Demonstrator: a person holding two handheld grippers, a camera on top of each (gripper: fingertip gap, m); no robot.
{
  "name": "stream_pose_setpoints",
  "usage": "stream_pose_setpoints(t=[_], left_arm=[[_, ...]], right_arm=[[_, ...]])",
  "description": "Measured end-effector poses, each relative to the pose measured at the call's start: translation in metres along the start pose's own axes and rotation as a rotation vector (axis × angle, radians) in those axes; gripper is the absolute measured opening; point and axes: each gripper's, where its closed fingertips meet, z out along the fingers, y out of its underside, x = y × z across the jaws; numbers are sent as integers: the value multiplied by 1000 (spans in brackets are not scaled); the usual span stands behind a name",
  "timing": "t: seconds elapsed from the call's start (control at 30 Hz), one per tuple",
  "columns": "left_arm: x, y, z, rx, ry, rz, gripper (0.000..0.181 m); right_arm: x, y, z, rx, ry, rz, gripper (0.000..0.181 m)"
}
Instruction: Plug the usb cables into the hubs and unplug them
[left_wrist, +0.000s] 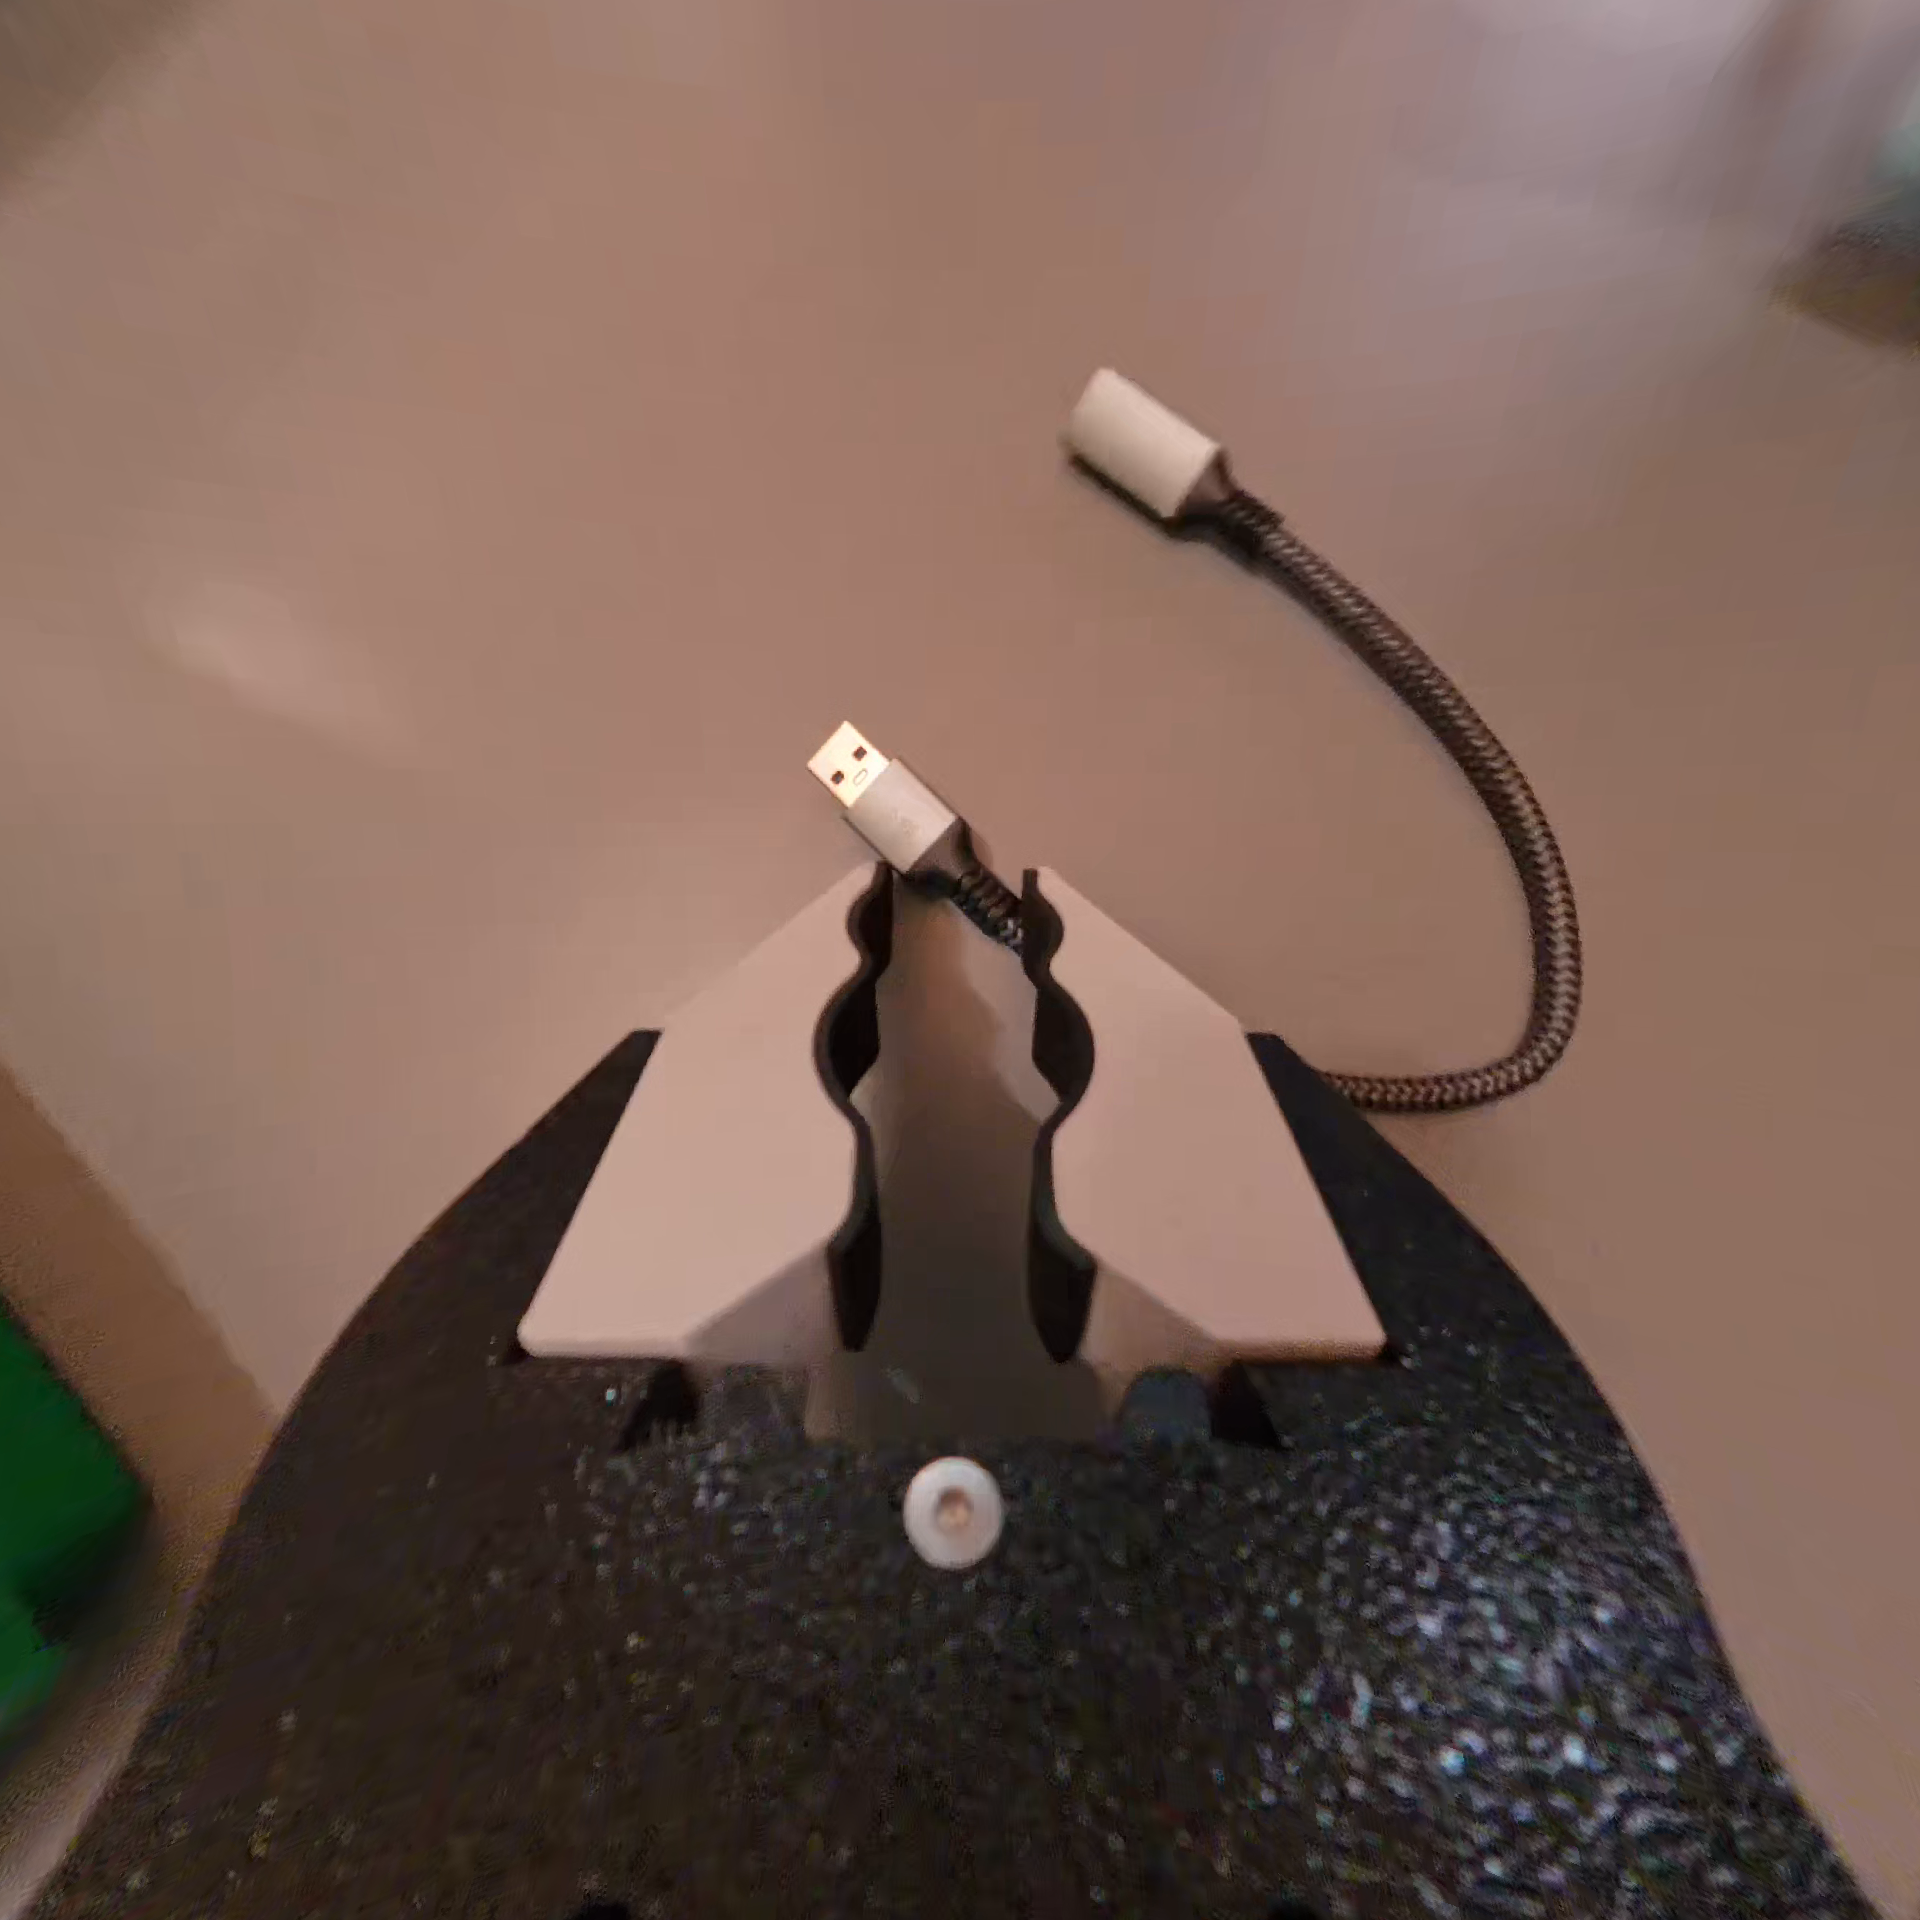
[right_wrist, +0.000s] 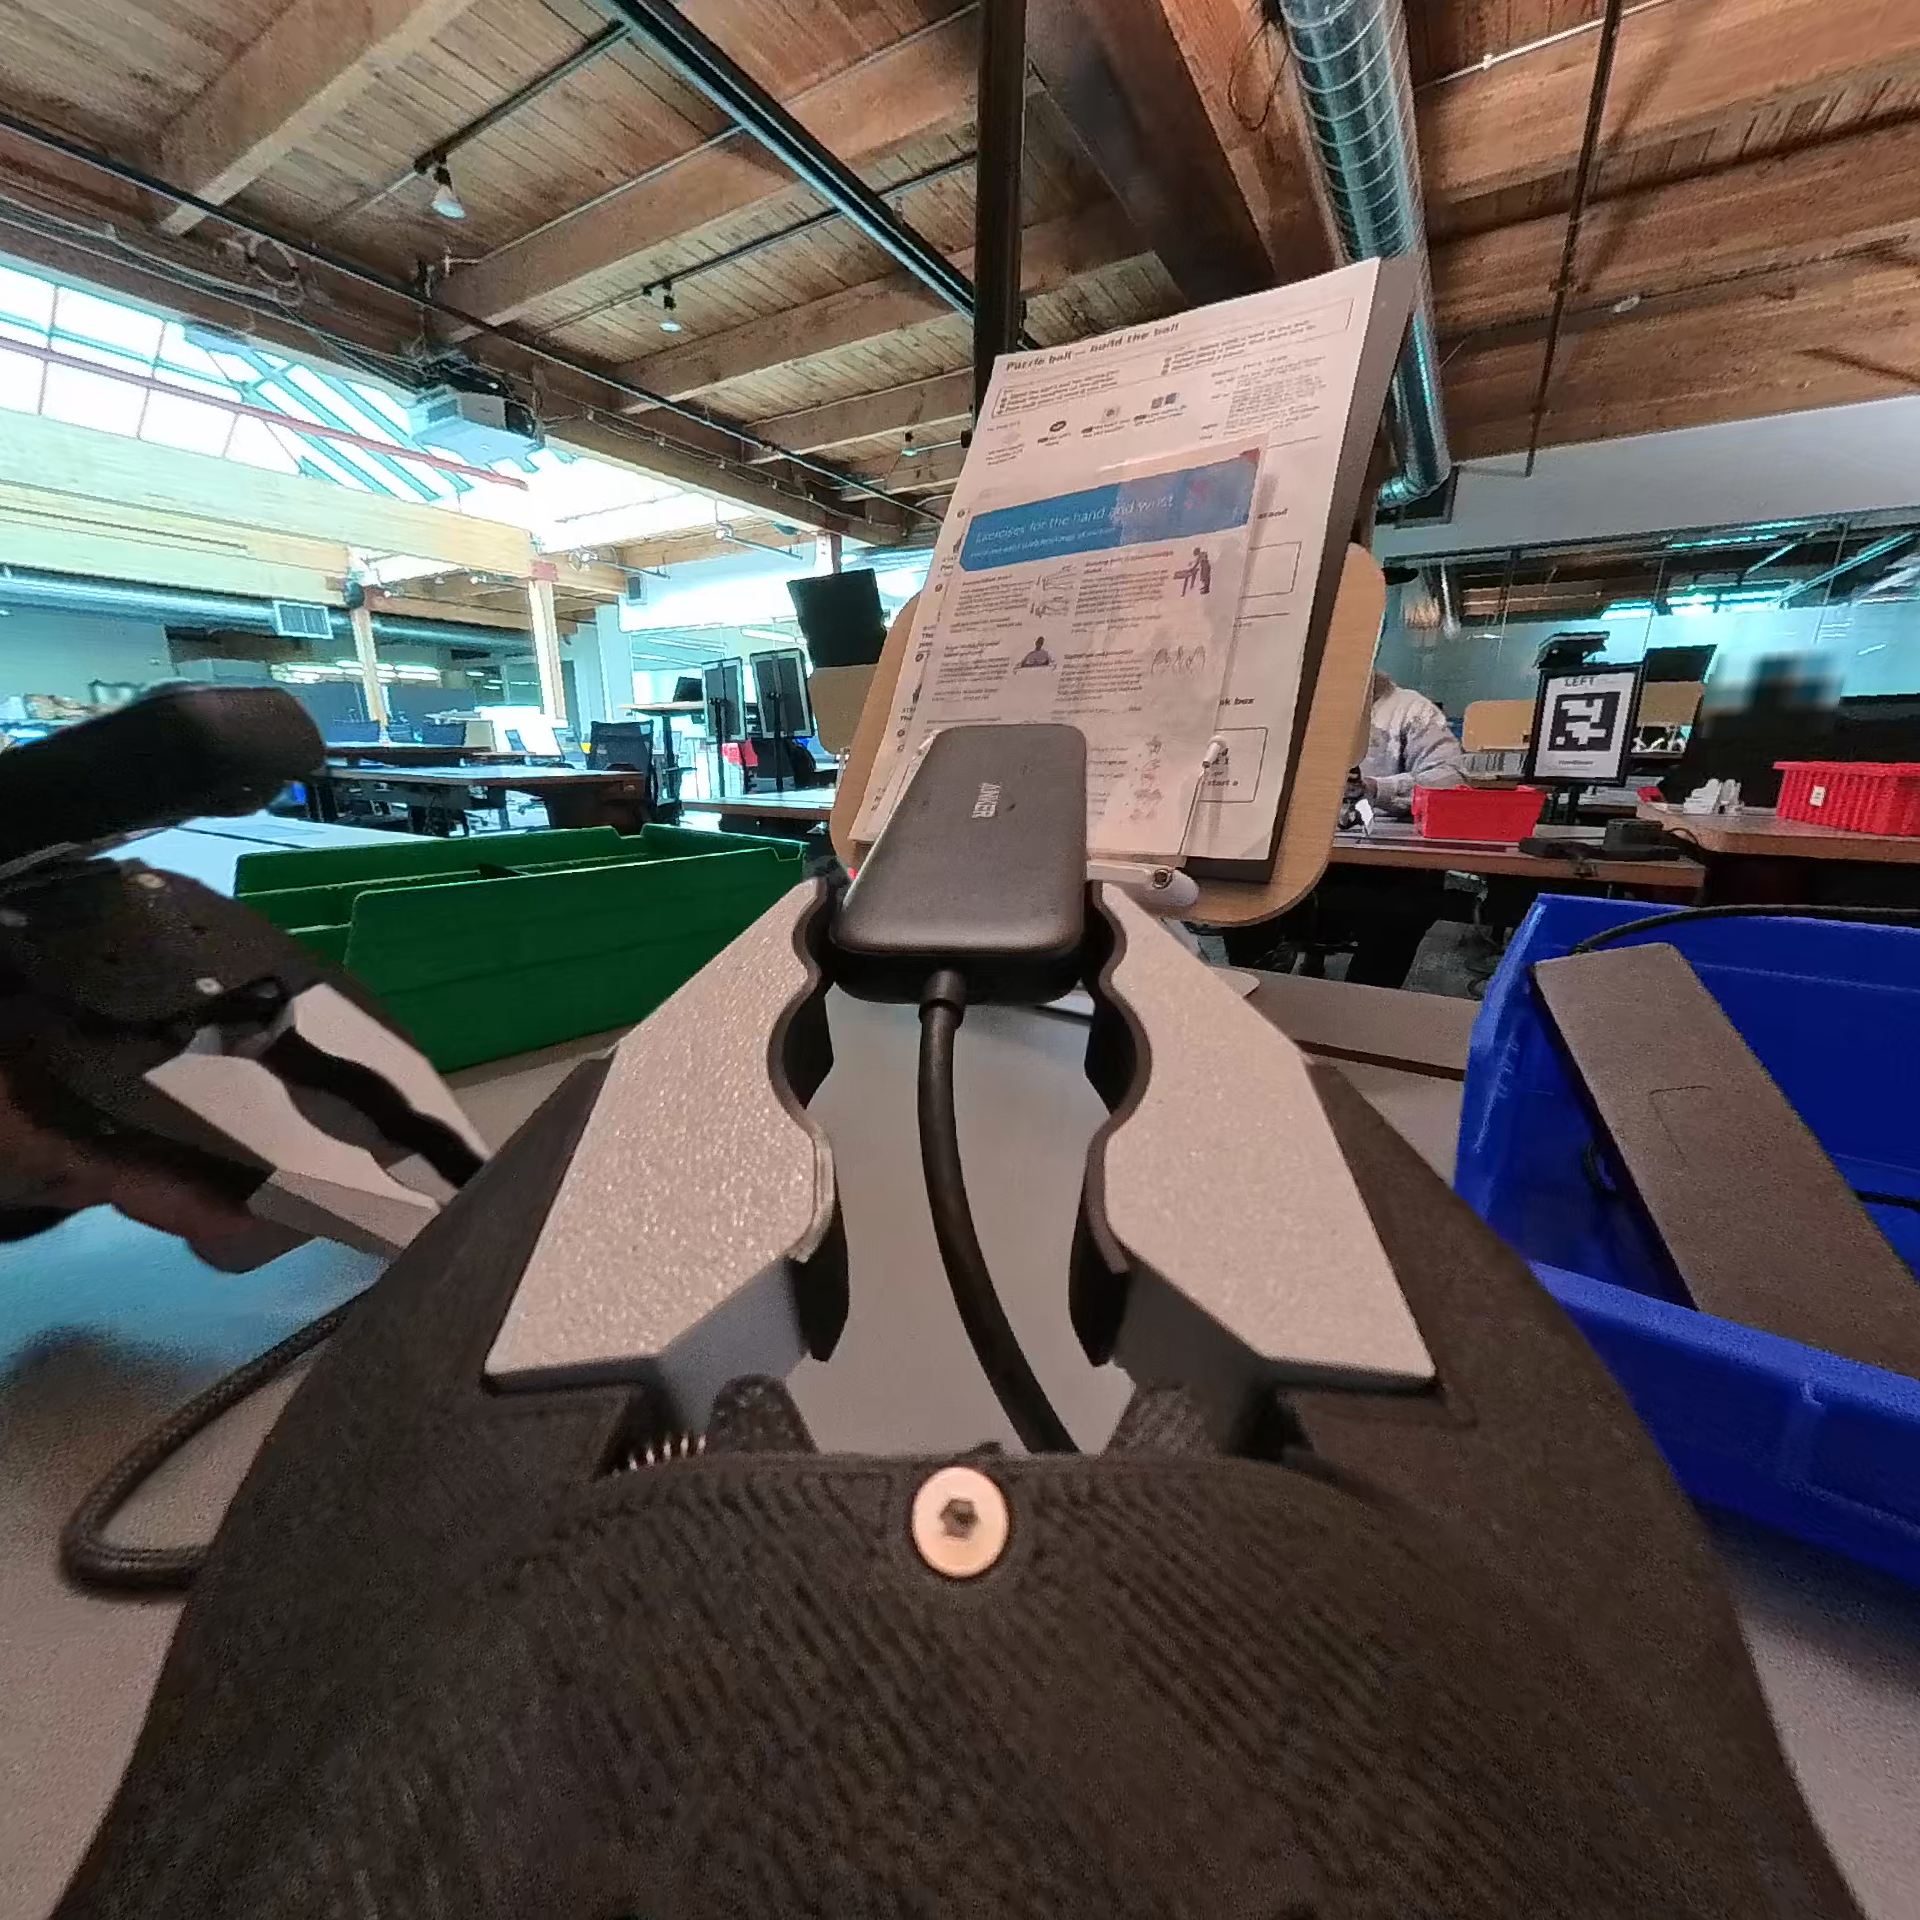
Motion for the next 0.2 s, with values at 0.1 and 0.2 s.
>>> stream_pose_setpoints(t=[0.1, 0.2], left_arm=[[4, -6, 4, 26, 37, 122, 24], [6, -3, 3, 3, 51, -22, 33]], right_arm=[[-2, 2, 0, -12, -12, -9, 47], [-4, 5, 1, -28, -22, 3, 47]])
